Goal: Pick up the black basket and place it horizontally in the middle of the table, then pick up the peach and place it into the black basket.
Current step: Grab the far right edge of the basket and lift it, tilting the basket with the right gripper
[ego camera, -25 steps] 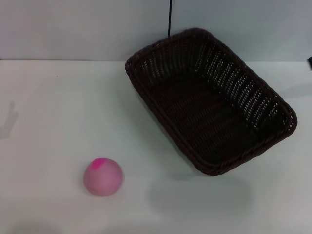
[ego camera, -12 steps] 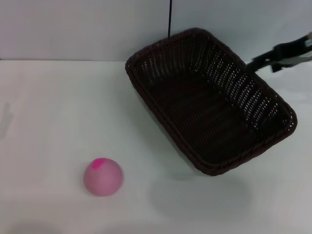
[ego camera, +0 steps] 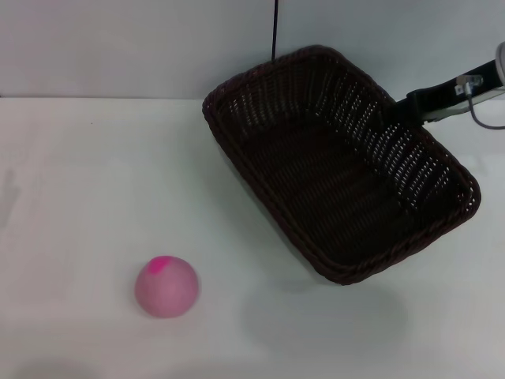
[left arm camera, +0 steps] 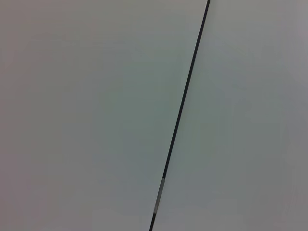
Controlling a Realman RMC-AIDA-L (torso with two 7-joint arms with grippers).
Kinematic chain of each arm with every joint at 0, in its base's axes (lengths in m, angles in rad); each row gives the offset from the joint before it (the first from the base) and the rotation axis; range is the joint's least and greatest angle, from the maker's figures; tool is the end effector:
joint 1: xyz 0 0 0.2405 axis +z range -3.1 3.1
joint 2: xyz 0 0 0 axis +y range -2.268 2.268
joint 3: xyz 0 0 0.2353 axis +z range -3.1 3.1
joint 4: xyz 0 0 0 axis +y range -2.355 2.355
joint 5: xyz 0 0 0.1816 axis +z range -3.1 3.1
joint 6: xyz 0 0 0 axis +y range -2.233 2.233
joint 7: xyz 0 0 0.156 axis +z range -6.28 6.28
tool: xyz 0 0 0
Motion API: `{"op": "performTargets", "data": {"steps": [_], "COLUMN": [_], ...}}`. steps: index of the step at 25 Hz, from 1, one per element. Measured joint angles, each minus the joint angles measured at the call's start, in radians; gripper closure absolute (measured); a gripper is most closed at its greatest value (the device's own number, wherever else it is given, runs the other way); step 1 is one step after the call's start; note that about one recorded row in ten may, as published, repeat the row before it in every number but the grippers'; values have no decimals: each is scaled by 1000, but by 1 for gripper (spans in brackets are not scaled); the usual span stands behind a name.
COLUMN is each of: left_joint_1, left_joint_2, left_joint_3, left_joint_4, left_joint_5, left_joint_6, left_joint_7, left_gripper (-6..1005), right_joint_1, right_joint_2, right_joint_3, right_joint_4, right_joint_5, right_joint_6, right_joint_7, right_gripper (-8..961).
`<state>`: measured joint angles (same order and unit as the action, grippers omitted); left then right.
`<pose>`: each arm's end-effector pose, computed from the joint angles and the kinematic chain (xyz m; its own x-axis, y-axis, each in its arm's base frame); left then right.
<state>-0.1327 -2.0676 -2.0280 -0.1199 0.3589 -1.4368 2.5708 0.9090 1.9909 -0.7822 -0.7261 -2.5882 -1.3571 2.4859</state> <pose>-0.3540 0.2235 0.0631 0.5099 -0.1009 0.8543 0.8578 -0.0152 -0.5138 0.1942 0.3940 0.0219 0.4901 -0.8549 -0.1699 -0.8478 -0.4223 -0.3207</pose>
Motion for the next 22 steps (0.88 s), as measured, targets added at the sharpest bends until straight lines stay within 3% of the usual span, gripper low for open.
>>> {"op": "performTargets", "data": {"steps": [14, 22], "left_joint_1": [11, 13], "left_joint_2": [-2, 1], "left_joint_3": [0, -1], "left_joint_4": [2, 0], "left_joint_5": [0, 0], "left_joint_6": [-12, -12], "left_joint_7": [0, 0], "left_gripper": [152, 154], "right_joint_1": [-14, -17], "right_joint_2": [19, 21], "right_joint_3": [9, -1], "right_joint_4": [11, 8], "right_joint_5": [14, 52], "right_joint_6": [47, 59], "right_joint_7": [-20, -112], "right_gripper": [398, 690]}}
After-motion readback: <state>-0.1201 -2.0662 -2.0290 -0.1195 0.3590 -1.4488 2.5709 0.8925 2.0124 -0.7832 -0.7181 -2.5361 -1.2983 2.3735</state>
